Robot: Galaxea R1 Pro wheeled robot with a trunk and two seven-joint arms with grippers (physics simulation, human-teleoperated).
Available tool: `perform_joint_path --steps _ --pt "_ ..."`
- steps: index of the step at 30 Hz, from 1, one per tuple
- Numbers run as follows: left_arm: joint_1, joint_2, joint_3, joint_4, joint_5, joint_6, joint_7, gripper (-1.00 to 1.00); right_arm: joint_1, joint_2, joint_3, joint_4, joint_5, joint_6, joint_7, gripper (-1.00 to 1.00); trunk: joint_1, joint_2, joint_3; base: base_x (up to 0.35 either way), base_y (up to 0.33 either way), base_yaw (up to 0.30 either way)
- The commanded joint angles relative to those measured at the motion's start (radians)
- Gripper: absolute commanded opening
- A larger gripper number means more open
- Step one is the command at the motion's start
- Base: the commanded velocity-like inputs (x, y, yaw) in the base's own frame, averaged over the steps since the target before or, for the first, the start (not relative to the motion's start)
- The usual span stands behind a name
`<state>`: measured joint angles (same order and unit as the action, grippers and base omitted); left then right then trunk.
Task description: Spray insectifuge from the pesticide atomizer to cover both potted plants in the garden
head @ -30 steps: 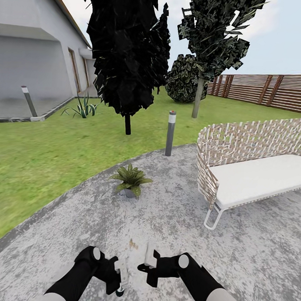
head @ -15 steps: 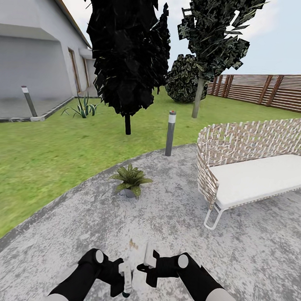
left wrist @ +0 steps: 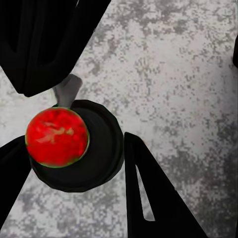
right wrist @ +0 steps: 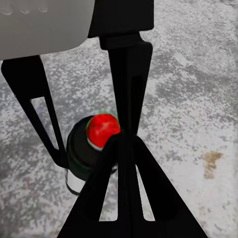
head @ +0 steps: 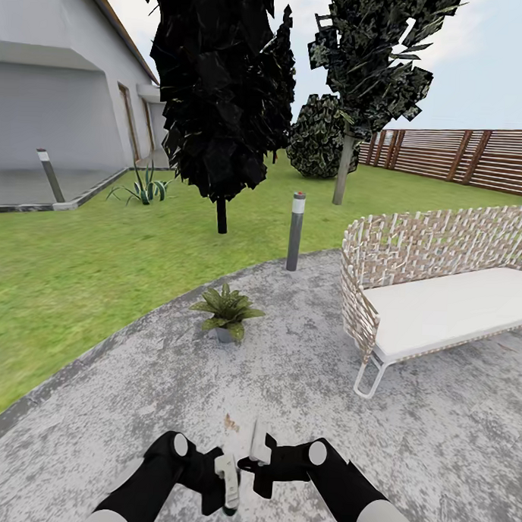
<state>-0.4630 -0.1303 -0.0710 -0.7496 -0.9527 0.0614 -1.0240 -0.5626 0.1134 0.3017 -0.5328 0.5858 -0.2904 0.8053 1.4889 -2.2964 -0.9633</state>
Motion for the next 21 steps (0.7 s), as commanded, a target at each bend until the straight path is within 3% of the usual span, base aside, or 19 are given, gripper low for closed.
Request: perform_joint_path --steps 1,13,14,15,16,18,21 --pt "0.0 -0.001 -0.001 -0.002 0.002 0.006 -0.004 -1.0 0.0 0.0 -0.001 -0.001 0.009 -0.006 0.0 -1.0 0.0 0.0 -0.001 0.0 0.0 0.0" --pt "-0.002 0.011 0.004 -0.001 0.012 0.005 -0.005 -1.0 0.0 0.0 -0.001 -0.001 0.011 -0.006 0.0 -1.0 0.0 0.0 -0.001 0.0 0.0 0.0" --pt "-0.002 0.023 0.005 -0.001 0.008 0.005 -0.005 -1.0 0.0 0.0 -0.001 -0.001 0.011 -0.006 0.0 -1.0 0.0 0.0 -0.001 0.0 0.0 0.0" --pt "-0.001 0.087 0.006 -0.001 0.012 0.005 -0.006 -1.0 0.0 0.0 -0.001 -0.001 0.011 -0.006 0.0 -1.0 0.0 0.0 -0.001 0.0 0.0 0.0" --pt "0.001 0.121 0.007 -0.001 0.013 0.002 -0.007 -1.0 0.0 -0.001 -0.002 0.0 0.011 -0.006 0.0 -1.0 0.0 0.0 -0.001 0.0 0.0 0.0" --pt "0.003 0.154 0.008 -0.001 0.015 0.002 -0.007 -1.0 0.0 -0.002 -0.004 0.001 0.011 -0.006 0.0 -1.0 0.0 0.0 -0.001 0.0 0.0 0.0" --pt "0.006 0.182 0.009 -0.001 0.014 0.0 -0.007 -1.0 0.0 -0.008 -0.006 0.005 0.011 -0.006 -0.001 -1.0 0.0 0.0 -0.001 0.0 0.0 0.0"
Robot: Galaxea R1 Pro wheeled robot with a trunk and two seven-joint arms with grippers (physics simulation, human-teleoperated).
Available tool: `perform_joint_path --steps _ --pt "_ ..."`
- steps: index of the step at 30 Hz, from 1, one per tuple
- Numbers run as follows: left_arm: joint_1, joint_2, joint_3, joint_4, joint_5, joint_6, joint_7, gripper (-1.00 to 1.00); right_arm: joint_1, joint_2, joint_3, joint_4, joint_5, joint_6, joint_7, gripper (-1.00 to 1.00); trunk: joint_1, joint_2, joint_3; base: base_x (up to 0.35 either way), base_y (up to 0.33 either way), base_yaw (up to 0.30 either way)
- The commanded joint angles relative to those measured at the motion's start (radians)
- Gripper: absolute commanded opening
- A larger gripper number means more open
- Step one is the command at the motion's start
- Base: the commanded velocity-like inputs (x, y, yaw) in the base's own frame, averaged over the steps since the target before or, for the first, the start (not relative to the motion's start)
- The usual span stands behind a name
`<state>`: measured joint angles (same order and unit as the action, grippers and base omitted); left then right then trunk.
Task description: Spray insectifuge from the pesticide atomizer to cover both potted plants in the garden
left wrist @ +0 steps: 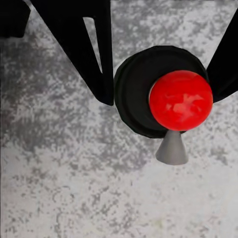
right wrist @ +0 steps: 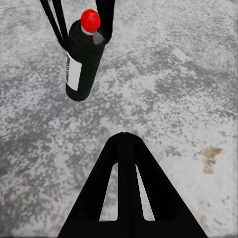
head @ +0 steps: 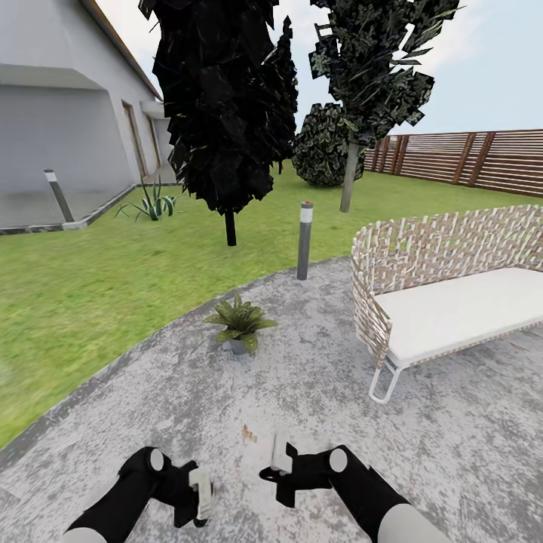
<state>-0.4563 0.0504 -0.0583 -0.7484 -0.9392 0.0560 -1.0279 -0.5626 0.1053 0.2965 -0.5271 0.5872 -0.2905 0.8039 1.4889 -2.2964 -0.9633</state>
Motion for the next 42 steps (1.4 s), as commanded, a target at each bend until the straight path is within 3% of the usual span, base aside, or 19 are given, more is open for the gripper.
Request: perform_joint_path --steps 1,4,5,8,10,12,14,16,18,19,20,21,24,27,29,31,34,36,42 --pt "0.0 0.017 -0.003 -0.001 0.001 0.006 -0.003 -1.0 0.0 -0.002 -0.002 0.001 0.01 -0.006 0.0 -1.0 0.0 0.0 -0.001 0.0 0.0 0.0" --pt "0.005 0.063 -0.002 -0.002 -0.001 0.011 0.001 -1.0 0.0 -0.007 -0.005 0.003 0.01 -0.006 -0.001 -1.0 0.0 0.0 -0.001 0.0 0.0 0.0" --pt "0.006 0.071 0.062 -0.003 0.001 0.014 0.023 -1.0 0.0 -0.02 -0.007 0.005 0.008 -0.007 -0.004 1.0 0.0 0.0 -0.001 0.0 0.0 0.0" --pt "0.007 0.063 0.259 -0.003 0.004 0.007 0.084 -1.0 0.0 -0.048 -0.008 0.007 0.005 -0.008 -0.006 1.0 0.0 0.0 -0.001 0.0 0.0 0.0" --pt "0.007 0.055 0.385 0.004 0.041 0.005 0.104 -1.0 0.0 -0.065 -0.012 0.009 0.004 -0.008 -0.007 1.0 0.0 0.0 -0.001 0.0 0.0 0.0" --pt "0.008 0.051 0.458 0.031 0.109 -0.003 0.148 -1.0 0.001 -0.085 -0.027 0.02 0.004 -0.008 -0.007 1.0 0.0 0.0 -0.001 0.0 0.0 0.0" --pt "0.011 0.051 0.504 0.089 0.184 -0.045 0.262 -1.0 0.001 -0.097 -0.079 0.062 0.002 -0.01 -0.011 1.0 0.0 0.0 -0.001 0.0 0.0 0.0" --pt "0.027 0.051 0.523 0.18 0.237 -0.115 0.432 -1.0 0.001 -0.101 -0.208 0.13 0.003 -0.011 -0.039 1.0 0.0 0.0 -0.001 0.0 0.0 0.0" --pt "0.051 0.047 0.529 0.27 0.306 -0.208 0.642 -1.0 0.003 -0.108 -0.385 0.212 0.004 -0.017 -0.089 1.0 0.0 0.0 -0.001 0.0 0.0 0.0" --pt "0.056 0.045 0.529 0.321 0.34 -0.243 0.743 -1.0 0.004 -0.113 -0.438 0.232 0.004 -0.02 -0.138 1.0 0.0 0.0 -0.001 0.0 0.0 0.0" --pt "0.058 0.043 0.53 0.35 0.358 -0.267 0.816 -1.0 0.007 -0.115 -0.456 0.24 0.003 -0.027 -0.206 1.0 0.0 0.0 -0.001 0.0 0.0 0.0" --pt "0.059 0.042 0.53 0.365 0.367 -0.284 0.86 -1.0 0.011 -0.116 -0.463 0.243 0.003 -0.042 -0.263 1.0 0.0 0.0 -0.001 0.0 0.0 0.0" --pt "0.06 0.036 0.531 0.44 0.422 -0.375 0.962 -1.0 0.098 -0.115 -0.474 0.316 0.001 -0.235 -0.592 1.0 0.0 0.0 -0.001 0.0 0.0 0.0" --pt "0.062 0.038 0.533 0.46 0.508 -0.42 0.978 -1.0 0.146 -0.113 -0.476 0.428 -0.002 -0.425 -0.915 1.0 0.0 0.0 -0.001 0.0 0.0 0.0" --pt "0.065 0.038 0.535 0.464 0.556 -0.426 0.98 -1.0 0.159 -0.106 -0.476 0.48 -0.002 -0.504 -1.022 1.0 0.0 0.0 -0.001 0.0 0.0 0.0" --pt "0.082 0.039 0.535 0.464 0.572 -0.44 0.981 -1.0 0.181 -0.099 -0.477 0.495 -0.012 -0.546 -1.065 1.0 0.0 0.0 -0.001 0.0 0.0 0.0" --pt "0.093 0.04 0.537 0.469 0.578 -0.502 0.996 -1.0 0.195 -0.079 -0.476 0.5 -0.131 -0.569 -1.093 1.0 0.0 0.0 -0.001 0.0 0.0 0.0" --pt "0.094 0.04 0.536 0.48 0.58 -0.51 1.04 -1.0 0.197 -0.076 -0.476 0.501 -0.174 -0.572 -1.095 1.0 0.0 0.0 -0.001 0.0 0.0 0.0" --pt "0.094 0.04 0.534 0.496 0.582 -0.516 1.09 -1.0 0.197 -0.075 -0.473 0.502 -0.199 -0.57 -1.089 1.0 0.0 0.0 -0.001 0.0 0.0 0.0"
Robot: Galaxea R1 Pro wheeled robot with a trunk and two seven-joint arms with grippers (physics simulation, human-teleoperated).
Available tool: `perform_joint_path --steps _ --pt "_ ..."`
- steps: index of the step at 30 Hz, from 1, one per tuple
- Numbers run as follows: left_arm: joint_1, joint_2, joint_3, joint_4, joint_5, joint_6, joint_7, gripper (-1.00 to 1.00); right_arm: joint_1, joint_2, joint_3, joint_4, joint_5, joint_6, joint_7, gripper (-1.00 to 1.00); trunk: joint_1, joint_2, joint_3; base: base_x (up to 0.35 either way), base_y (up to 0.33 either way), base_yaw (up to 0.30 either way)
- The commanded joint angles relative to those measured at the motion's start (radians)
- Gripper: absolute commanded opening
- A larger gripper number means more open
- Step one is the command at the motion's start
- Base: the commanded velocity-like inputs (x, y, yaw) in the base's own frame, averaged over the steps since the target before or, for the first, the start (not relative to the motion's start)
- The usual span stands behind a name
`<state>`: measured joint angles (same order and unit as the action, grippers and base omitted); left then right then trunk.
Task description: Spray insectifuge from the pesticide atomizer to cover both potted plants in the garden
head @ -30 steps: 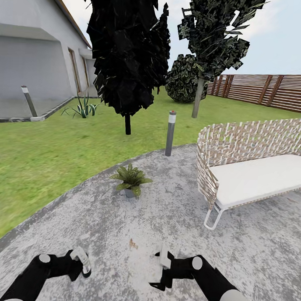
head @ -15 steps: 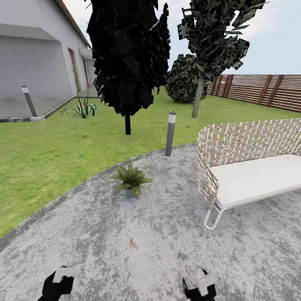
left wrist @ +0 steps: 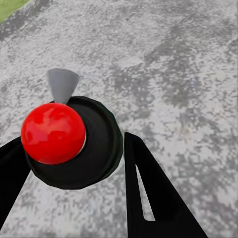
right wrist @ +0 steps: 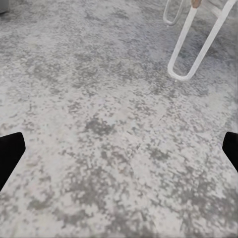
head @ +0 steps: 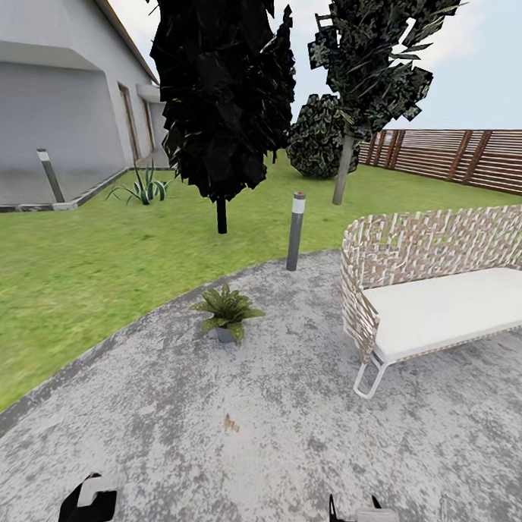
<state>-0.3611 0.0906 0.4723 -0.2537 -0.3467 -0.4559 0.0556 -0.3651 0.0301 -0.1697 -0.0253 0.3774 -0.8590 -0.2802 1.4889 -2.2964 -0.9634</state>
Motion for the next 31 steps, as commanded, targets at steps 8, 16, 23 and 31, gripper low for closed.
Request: perform_joint_path --steps 8,16,23,31 --pt "-0.001 0.001 0.002 0.002 -0.011 -0.004 0.007 -1.0 0.012 -0.004 -0.007 0.003 0.011 0.002 -0.005 1.0 0.0 0.0 -0.001 0.0 0.0 0.0" --pt "-0.001 0.0 0.002 0.002 -0.014 -0.004 0.007 -1.0 0.029 -0.004 -0.007 0.004 0.011 0.003 -0.005 1.0 0.0 0.0 -0.001 0.0 0.0 0.0" --pt "-0.001 -0.001 0.0 0.002 -0.015 -0.004 0.007 -1.0 0.029 -0.004 -0.007 0.004 0.011 0.003 -0.005 1.0 0.0 0.0 -0.001 0.0 0.0 0.0" --pt "-0.001 -0.004 0.002 0.027 -0.012 -0.007 0.007 -1.0 0.029 -0.003 -0.007 0.004 0.011 0.003 -0.005 1.0 0.0 0.0 -0.001 0.0 0.0 0.0"
